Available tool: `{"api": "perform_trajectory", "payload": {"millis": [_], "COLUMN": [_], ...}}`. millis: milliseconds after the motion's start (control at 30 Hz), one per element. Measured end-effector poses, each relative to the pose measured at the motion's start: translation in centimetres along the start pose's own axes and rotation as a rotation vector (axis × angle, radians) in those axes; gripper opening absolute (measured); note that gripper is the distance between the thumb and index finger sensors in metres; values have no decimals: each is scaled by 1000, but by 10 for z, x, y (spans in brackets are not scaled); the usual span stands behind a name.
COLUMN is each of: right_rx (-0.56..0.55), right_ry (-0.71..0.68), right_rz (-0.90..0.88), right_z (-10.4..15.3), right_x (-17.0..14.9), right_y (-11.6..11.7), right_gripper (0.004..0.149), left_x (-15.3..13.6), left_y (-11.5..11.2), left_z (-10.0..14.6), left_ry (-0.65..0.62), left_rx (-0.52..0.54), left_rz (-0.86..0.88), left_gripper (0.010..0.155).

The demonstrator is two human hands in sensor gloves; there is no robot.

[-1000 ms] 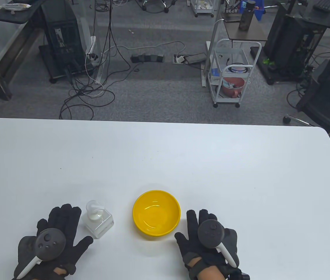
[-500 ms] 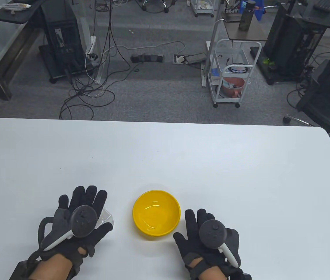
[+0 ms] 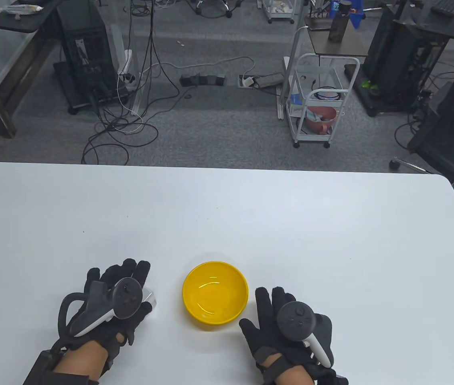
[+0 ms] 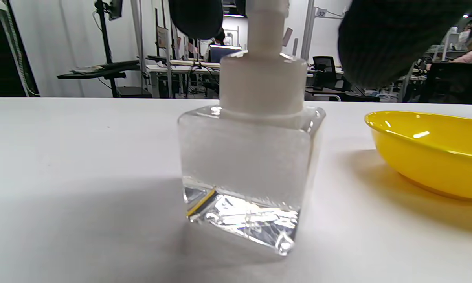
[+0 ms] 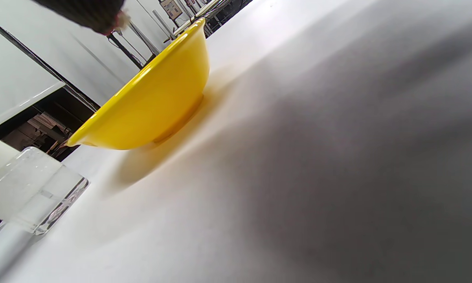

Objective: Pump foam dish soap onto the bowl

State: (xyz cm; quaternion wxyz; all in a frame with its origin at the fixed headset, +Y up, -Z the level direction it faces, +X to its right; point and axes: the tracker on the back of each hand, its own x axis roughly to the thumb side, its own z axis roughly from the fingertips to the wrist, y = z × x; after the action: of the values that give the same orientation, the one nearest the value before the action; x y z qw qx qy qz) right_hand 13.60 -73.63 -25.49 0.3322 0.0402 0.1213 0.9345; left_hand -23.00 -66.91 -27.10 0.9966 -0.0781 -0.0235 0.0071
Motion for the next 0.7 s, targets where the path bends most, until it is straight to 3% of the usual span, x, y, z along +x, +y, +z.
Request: {"api": "perform_trajectory", "payload": {"millis": [233, 433, 700], "right_rx": [6, 17, 23], "right_ry": [7, 11, 15], "right_rz": [-20, -22, -27], "right_z": [-1, -1, 0], "right_x": [-1, -2, -2], "right_y": [-1, 0, 0], "right_gripper": [80, 80, 80], "left_x": [-5, -7, 15], "left_y": [10, 13, 22], "left_z": [0, 8, 39], "left_ry": [38, -8, -212], "left_rx": [32, 0, 4], "left_rz": [-4, 37, -22], "left_gripper": [66, 64, 66]}}
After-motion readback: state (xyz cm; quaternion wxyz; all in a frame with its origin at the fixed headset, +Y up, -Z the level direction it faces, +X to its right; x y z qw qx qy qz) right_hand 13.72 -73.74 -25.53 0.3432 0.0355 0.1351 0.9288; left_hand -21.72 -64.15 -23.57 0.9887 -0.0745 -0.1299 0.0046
